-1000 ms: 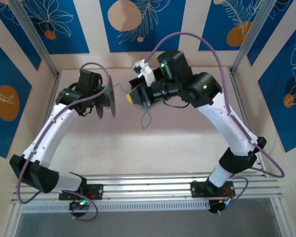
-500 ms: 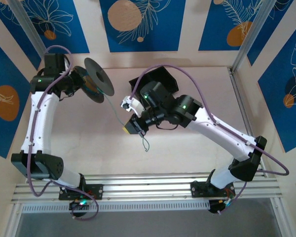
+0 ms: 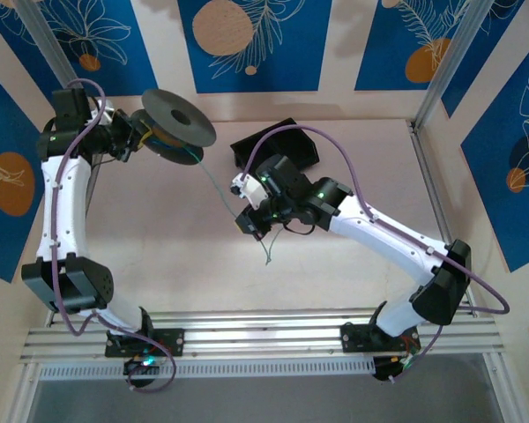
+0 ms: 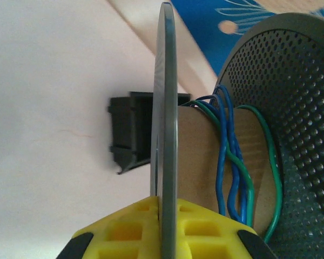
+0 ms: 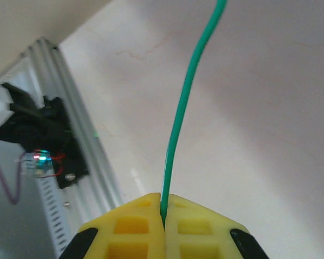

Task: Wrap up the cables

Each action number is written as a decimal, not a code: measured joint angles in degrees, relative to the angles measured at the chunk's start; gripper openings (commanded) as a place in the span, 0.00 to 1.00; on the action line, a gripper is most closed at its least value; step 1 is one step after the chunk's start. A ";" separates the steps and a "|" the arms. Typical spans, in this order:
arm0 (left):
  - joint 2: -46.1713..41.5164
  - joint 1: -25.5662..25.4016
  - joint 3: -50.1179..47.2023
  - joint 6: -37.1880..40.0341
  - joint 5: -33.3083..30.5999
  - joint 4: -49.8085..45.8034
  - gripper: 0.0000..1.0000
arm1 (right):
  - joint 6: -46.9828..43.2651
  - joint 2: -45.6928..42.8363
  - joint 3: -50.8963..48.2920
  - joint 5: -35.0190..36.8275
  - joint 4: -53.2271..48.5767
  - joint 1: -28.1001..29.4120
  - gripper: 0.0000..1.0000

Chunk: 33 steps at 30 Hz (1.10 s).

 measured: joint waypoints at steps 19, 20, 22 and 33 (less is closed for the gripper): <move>-4.15 -5.49 -2.32 19.65 14.80 -3.78 0.00 | -7.87 1.66 -5.79 7.61 4.46 -18.18 0.00; -4.26 -6.84 -2.32 21.09 14.71 -4.55 0.00 | -8.04 1.90 -5.79 7.19 4.35 -19.58 0.00; -4.31 -10.69 -1.99 24.70 14.23 -6.62 0.00 | -8.33 2.34 -5.77 6.10 3.93 -22.16 0.00; -4.13 -25.62 1.86 41.05 4.26 -16.68 0.00 | -9.35 3.61 -3.43 -1.16 2.40 -28.15 0.00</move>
